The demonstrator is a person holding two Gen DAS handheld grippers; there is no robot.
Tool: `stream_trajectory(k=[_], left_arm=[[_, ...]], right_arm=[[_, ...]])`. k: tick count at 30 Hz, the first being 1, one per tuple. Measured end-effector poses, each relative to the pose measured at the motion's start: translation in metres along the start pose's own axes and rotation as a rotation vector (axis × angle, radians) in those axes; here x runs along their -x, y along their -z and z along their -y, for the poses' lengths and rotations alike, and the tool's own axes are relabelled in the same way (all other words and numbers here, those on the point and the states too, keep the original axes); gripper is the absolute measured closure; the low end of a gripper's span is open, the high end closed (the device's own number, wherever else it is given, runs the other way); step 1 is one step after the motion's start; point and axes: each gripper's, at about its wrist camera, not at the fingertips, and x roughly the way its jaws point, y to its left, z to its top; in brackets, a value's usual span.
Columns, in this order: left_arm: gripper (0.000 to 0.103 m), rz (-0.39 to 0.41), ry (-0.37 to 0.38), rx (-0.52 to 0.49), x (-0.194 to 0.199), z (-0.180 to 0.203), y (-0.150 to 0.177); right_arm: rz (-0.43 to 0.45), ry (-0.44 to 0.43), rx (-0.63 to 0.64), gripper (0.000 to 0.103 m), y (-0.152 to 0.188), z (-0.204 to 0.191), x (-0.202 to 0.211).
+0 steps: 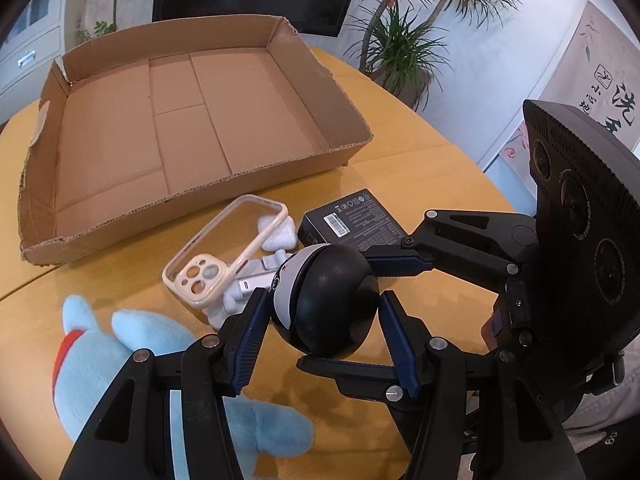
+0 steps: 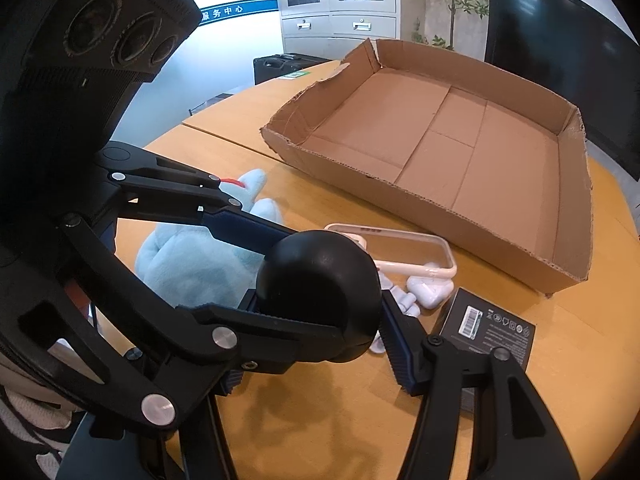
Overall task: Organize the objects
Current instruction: 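Lift the speaker ball with the right gripper and carry it over the cardboard box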
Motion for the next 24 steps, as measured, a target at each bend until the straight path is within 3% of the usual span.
stream_trajectory(k=[9,14,24], left_arm=[[0.048,0.036,-0.025,-0.022,0.007,-0.004,-0.023],[0.048,0.041,-0.020,-0.010,0.006,-0.014,-0.038],[0.049,0.093,-0.038,-0.046,0.019,-0.023,-0.069]], right_arm=[[0.023,0.036,0.034,0.047,-0.018,0.008,0.003],[0.028,0.121,0.080,0.047,-0.033,0.009,-0.001],[0.068,0.157,0.110,0.047,-0.062,0.018,0.005]])
